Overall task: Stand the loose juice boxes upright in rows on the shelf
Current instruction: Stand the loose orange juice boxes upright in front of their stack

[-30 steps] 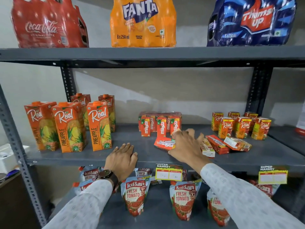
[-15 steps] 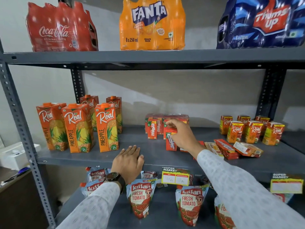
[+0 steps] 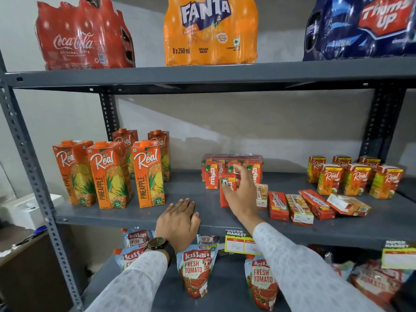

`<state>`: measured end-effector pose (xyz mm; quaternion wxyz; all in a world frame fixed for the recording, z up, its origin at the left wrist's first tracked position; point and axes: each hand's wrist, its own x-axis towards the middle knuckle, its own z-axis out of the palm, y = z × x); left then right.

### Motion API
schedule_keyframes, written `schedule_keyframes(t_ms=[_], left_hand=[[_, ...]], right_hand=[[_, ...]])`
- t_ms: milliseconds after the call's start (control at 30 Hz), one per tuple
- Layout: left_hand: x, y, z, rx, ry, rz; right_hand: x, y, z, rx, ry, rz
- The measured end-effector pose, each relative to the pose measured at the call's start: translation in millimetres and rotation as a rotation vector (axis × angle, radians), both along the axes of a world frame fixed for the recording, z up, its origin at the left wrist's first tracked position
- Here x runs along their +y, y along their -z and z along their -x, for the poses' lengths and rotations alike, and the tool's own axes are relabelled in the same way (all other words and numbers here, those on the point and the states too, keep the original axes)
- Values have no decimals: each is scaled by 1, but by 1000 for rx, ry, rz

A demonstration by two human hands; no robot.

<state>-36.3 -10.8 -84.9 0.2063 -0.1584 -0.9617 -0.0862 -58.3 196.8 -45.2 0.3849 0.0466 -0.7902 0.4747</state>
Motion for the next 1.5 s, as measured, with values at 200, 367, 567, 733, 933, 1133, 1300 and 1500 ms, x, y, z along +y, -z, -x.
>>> schedule_keyframes(t_ms=[200,367,567,733,933,1133,1300,1500], left_hand=[[1,1,1,9,-8,3],[2,1,0,23,-16,-2],[3,-1,-4,43,-17,-15],[3,0,-4,46,-20,-8],[3,-1,-4,41,-25,-13],[4,-1,-6,35,-24,-20],[5,-1,-6,37,-34,-23],[5,-1,-7,35,-30,-25]], right_hand=[[-5,7,4,-27,236,-169],[-3,11,5,-44,54,-157],[-5,12,6,-77,130,-180],[-5,14,8,-106,55,-173],[-5,12,16,-201,-63,-110],[-3,8,23,-378,-296,-50],[-5,4,23,-433,-310,-68],[-10,3,12,-446,-253,-183]])
